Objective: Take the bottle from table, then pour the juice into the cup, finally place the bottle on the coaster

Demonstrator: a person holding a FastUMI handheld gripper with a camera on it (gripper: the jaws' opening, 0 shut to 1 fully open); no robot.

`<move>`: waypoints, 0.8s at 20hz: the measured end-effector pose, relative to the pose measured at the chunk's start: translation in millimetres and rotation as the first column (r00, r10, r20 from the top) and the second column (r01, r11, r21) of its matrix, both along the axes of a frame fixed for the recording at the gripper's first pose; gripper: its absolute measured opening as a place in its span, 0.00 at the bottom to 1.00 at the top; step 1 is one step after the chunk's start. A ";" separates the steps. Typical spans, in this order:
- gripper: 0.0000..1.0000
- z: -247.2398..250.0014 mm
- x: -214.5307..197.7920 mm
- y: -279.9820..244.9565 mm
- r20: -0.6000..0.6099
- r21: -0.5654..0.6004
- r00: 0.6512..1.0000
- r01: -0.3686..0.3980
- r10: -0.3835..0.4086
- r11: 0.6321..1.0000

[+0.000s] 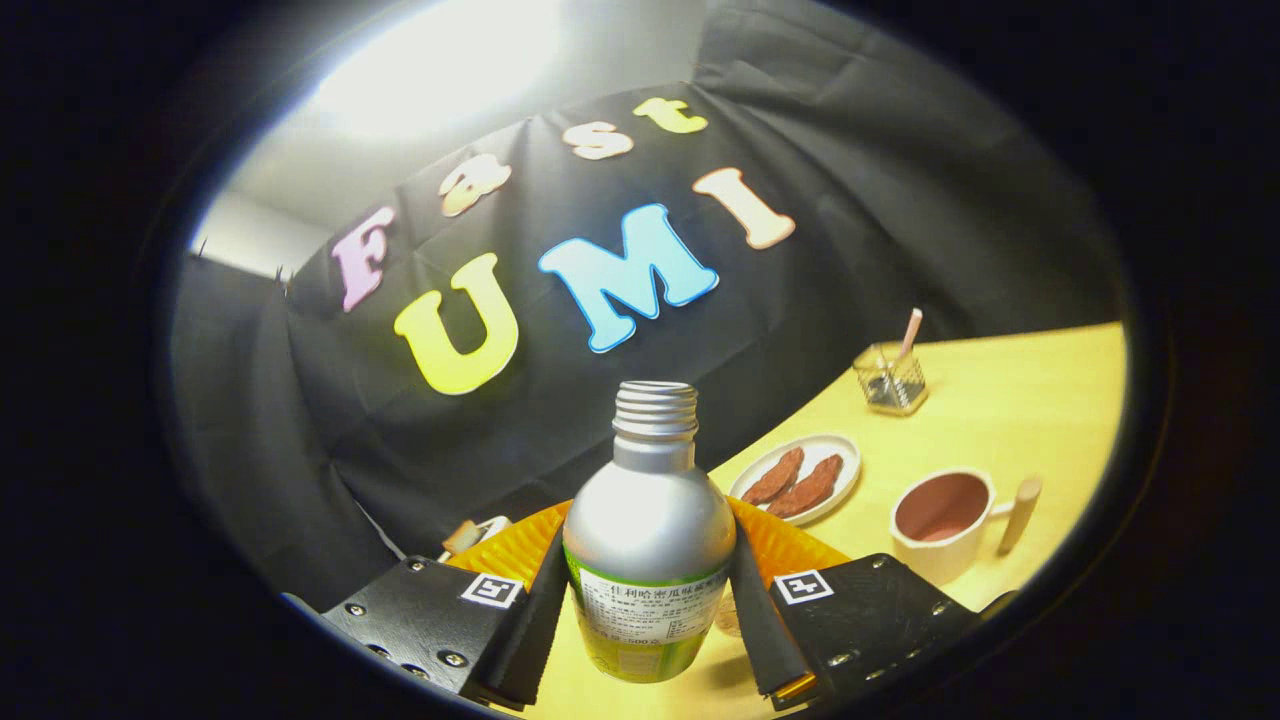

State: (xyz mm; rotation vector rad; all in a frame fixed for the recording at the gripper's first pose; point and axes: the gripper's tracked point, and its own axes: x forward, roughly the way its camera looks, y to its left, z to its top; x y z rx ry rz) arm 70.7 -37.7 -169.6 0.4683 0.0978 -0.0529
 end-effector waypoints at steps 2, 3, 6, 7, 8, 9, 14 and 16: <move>0.77 8.0 1.7 -0.1 0.004 -0.126 1.000 0.004 -0.004 0.992; 0.77 11.8 2.5 -0.4 0.011 -0.179 1.000 0.009 -0.007 0.984; 0.77 22.7 10.9 7.0 0.009 -0.352 1.000 0.018 -0.016 0.936; 0.77 22.4 12.6 11.1 0.011 -0.394 1.000 0.011 -0.007 0.919; 0.77 21.4 14.9 15.0 0.011 -0.424 1.000 0.002 0.003 0.906; 0.77 17.2 19.3 18.3 0.011 -0.445 1.000 -0.004 0.010 0.895; 0.77 -7.2 39.4 13.0 -0.010 -0.501 1.000 -0.008 0.003 0.866; 0.77 -13.6 49.3 13.1 -0.008 -0.482 1.000 -0.011 0.008 0.876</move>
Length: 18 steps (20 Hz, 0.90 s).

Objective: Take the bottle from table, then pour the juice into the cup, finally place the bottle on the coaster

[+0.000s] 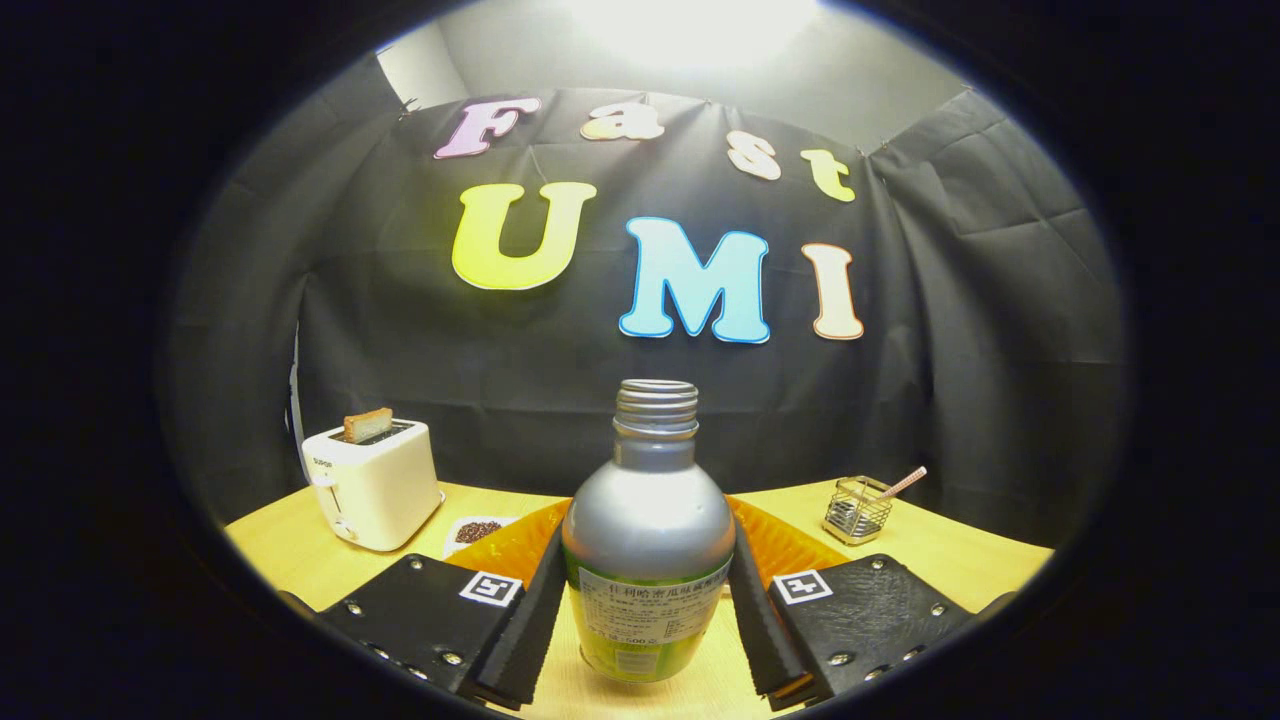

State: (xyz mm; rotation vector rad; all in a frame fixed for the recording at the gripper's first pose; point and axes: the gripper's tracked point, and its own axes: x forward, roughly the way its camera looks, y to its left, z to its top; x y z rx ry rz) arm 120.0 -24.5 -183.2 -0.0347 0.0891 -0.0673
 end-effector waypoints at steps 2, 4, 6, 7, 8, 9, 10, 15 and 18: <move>0.77 -8.0 7.0 -3.9 -0.002 0.024 1.000 0.003 -0.003 1.000; 0.77 -19.5 14.7 -6.7 -0.008 0.027 1.000 0.005 -0.005 1.000; 0.77 -32.0 22.3 -6.5 -0.015 0.026 1.000 0.002 -0.002 1.000; 0.77 -40.8 27.6 -5.6 -0.025 0.027 1.000 -0.001 0.002 1.000; 0.77 -48.7 31.5 -4.7 -0.034 0.020 0.999 -0.002 0.003 1.000; 0.77 -56.3 34.4 -3.0 -0.043 0.013 0.999 -0.009 0.009 1.000; 0.77 -62.0 38.8 -0.2 -0.048 0.005 0.999 -0.015 0.015 1.000; 0.77 -83.2 48.5 7.6 -0.074 0.010 0.997 -0.028 0.028 1.000; 0.77 -89.5 50.8 7.6 -0.076 0.005 0.997 -0.027 0.027 1.000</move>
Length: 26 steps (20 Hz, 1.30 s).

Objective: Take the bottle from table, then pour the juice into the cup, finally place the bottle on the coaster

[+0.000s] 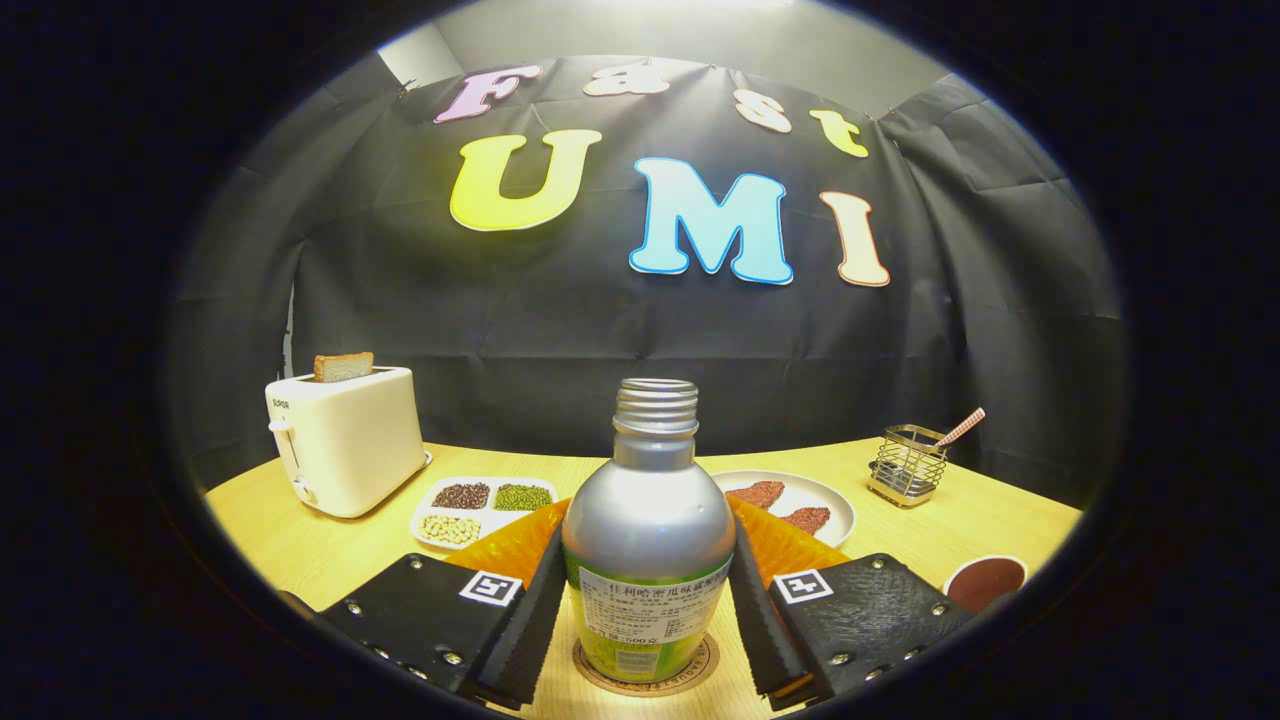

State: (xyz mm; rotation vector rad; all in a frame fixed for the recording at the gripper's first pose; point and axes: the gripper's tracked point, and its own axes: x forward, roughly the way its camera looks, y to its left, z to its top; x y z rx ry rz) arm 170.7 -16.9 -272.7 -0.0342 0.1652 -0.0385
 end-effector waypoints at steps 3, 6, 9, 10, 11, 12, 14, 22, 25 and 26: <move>0.77 -1.7 1.1 1.1 0.006 -0.006 1.000 0.001 -0.001 1.000; 0.77 -2.5 1.1 0.8 0.008 -0.010 1.000 0.000 0.000 1.000; 0.77 0.5 0.5 0.5 0.017 0.001 1.000 0.000 0.000 1.000; 0.79 5.4 -1.0 0.2 0.025 0.005 1.000 -0.005 0.005 1.000; 0.81 12.5 -1.6 -0.9 0.038 0.000 0.999 -0.008 0.008 1.000; 0.87 20.4 -6.2 -5.9 0.052 -0.001 0.999 0.004 -0.004 1.000; 0.98 39.3 -15.9 -16.3 0.079 0.006 0.996 0.033 -0.034 0.999; 0.98 153.3 -66.1 -16.8 0.149 -0.026 0.987 -0.058 0.061 0.998; 0.97 203.0 -85.9 -8.9 0.185 -0.045 0.977 -0.104 0.111 0.994; 0.97 215.1 -92.5 -8.5 0.188 -0.053 0.974 -0.119 0.127 0.991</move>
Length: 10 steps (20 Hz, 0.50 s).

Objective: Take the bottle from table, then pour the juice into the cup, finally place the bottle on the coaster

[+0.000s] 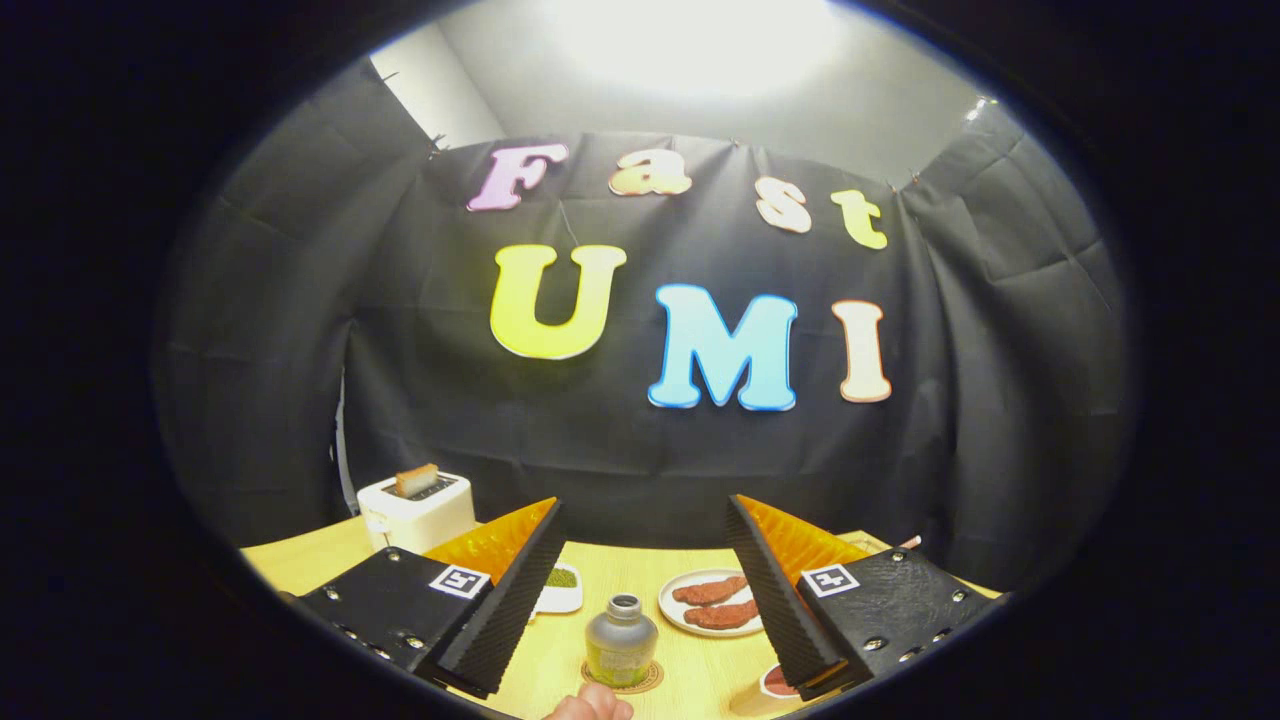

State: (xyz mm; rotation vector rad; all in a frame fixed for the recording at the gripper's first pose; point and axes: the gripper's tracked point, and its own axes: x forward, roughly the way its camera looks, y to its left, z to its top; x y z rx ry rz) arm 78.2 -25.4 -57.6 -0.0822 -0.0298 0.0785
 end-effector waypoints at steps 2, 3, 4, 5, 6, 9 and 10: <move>0.96 21.4 -14.2 0.8 -0.005 -0.014 1.000 -0.029 0.028 0.999; 0.96 32.0 -20.5 0.0 0.000 -0.009 0.999 -0.039 0.039 0.999; 0.96 42.9 -27.0 -1.9 0.009 -0.001 0.999 -0.046 0.046 0.999; 0.96 50.6 -32.5 -8.4 0.015 0.014 0.999 -0.035 0.035 0.999; 0.96 49.8 -38.6 -10.8 0.016 0.039 1.000 -0.022 0.021 0.999; 0.96 53.3 -48.7 -26.6 0.015 0.083 1.000 0.004 -0.005 0.997; 0.96 53.9 -50.7 -30.9 0.022 0.090 1.000 0.006 -0.008 0.996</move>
